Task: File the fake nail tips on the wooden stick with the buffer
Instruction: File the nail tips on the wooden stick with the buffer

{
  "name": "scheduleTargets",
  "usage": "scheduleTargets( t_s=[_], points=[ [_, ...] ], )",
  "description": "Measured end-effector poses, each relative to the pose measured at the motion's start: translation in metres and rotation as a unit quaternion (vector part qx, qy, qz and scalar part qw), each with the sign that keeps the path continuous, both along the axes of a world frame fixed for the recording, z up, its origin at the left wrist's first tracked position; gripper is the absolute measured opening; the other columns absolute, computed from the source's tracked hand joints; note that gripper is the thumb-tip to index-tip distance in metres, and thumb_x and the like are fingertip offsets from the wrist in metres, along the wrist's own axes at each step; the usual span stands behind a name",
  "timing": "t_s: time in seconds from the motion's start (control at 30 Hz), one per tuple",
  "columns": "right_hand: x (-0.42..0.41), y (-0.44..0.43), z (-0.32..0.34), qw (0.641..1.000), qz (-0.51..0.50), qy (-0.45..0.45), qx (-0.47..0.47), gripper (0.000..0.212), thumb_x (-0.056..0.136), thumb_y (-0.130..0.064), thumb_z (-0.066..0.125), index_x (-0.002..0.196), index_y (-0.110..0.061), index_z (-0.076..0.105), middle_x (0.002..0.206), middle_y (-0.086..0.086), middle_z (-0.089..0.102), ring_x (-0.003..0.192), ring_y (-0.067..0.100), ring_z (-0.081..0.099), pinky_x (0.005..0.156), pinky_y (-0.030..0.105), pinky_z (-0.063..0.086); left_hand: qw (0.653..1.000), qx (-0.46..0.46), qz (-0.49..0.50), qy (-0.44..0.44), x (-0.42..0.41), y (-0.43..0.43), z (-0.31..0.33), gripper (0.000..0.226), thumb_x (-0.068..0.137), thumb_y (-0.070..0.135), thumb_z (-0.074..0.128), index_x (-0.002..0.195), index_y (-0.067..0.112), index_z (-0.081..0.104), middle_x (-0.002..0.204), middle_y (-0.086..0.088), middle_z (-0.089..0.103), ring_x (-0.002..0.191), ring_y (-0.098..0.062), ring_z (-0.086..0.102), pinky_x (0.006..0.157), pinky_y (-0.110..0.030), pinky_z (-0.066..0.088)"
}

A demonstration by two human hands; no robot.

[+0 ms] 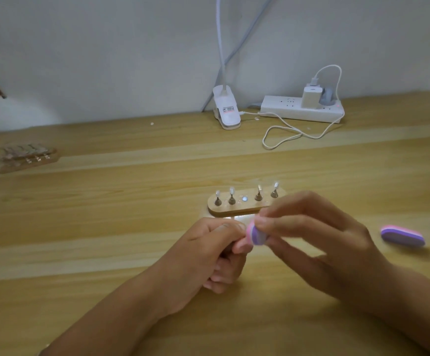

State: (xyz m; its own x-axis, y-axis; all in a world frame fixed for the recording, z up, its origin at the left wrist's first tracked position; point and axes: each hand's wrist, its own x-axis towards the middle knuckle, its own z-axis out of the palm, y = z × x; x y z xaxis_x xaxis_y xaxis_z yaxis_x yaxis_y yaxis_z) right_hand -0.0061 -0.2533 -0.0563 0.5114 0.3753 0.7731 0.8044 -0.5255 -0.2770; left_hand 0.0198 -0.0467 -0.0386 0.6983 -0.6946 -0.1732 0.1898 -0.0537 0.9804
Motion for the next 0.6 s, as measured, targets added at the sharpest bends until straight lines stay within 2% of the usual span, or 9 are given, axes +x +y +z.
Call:
scheduleTargets(
  t_s=[0.13, 0.23, 0.33, 0.47, 0.53, 0.6],
  points=[
    [0.005, -0.005, -0.001, 0.999, -0.025, 0.003, -0.03, 0.018, 0.095, -0.008, 0.062, 0.108, -0.002, 0.074, 0.101, 0.014, 0.067, 0.093, 0.022, 0.068, 0.082, 0.033, 0.055, 1.0, -0.011, -0.01, 0.021, 0.001, 0.001, 0.001, 0.032, 0.092, 0.027, 0.037, 0.061, 0.022, 0.041, 0.049, 0.003, 0.024, 0.044, -0.013, 0.019, 0.042, -0.023, 0.016],
    [0.003, -0.004, 0.002, 1.0, -0.014, 0.003, 0.001, 0.017, 0.095, -0.009, 0.063, 0.11, -0.01, 0.071, 0.104, 0.012, 0.066, 0.098, 0.018, 0.067, 0.086, 0.03, 0.054, 0.999, -0.022, -0.01, 0.032, 0.002, 0.001, 0.001, 0.032, 0.092, 0.027, 0.038, 0.061, 0.022, 0.041, 0.049, 0.004, 0.023, 0.044, -0.012, 0.019, 0.042, -0.023, 0.014],
    [-0.003, 0.003, -0.002, 1.0, 0.014, -0.019, -0.018, 0.022, 0.097, -0.006, 0.063, 0.118, -0.009, 0.068, 0.105, 0.011, 0.066, 0.098, 0.021, 0.067, 0.085, 0.029, 0.053, 0.999, -0.031, -0.016, 0.039, 0.001, 0.001, 0.0, 0.032, 0.093, 0.027, 0.038, 0.062, 0.02, 0.037, 0.048, 0.005, 0.022, 0.043, -0.012, 0.018, 0.042, -0.022, 0.015],
    [0.004, -0.006, 0.0, 0.999, -0.033, -0.013, -0.006, 0.017, 0.092, -0.005, 0.065, 0.108, 0.0, 0.071, 0.102, 0.015, 0.067, 0.096, 0.022, 0.067, 0.082, 0.035, 0.055, 0.994, -0.071, -0.024, 0.082, 0.002, 0.003, 0.002, 0.031, 0.092, 0.027, 0.039, 0.061, 0.023, 0.04, 0.047, 0.009, 0.022, 0.042, -0.009, 0.018, 0.04, -0.019, 0.014],
    [-0.001, -0.002, 0.0, 1.0, -0.01, -0.022, 0.006, 0.016, 0.095, -0.005, 0.065, 0.11, -0.006, 0.071, 0.104, 0.013, 0.066, 0.099, 0.019, 0.066, 0.085, 0.031, 0.054, 0.993, -0.08, -0.028, 0.086, 0.002, 0.003, 0.001, 0.031, 0.093, 0.027, 0.039, 0.061, 0.023, 0.038, 0.046, 0.01, 0.023, 0.041, -0.009, 0.017, 0.04, -0.018, 0.014],
    [-0.005, 0.003, -0.004, 0.999, 0.011, -0.04, -0.02, 0.022, 0.096, -0.002, 0.064, 0.116, -0.009, 0.068, 0.105, 0.014, 0.067, 0.1, 0.022, 0.067, 0.087, 0.03, 0.053, 0.992, -0.086, -0.035, 0.09, 0.002, 0.003, 0.001, 0.032, 0.092, 0.027, 0.04, 0.062, 0.021, 0.033, 0.045, 0.01, 0.023, 0.04, -0.008, 0.017, 0.04, -0.017, 0.014]
  ],
)
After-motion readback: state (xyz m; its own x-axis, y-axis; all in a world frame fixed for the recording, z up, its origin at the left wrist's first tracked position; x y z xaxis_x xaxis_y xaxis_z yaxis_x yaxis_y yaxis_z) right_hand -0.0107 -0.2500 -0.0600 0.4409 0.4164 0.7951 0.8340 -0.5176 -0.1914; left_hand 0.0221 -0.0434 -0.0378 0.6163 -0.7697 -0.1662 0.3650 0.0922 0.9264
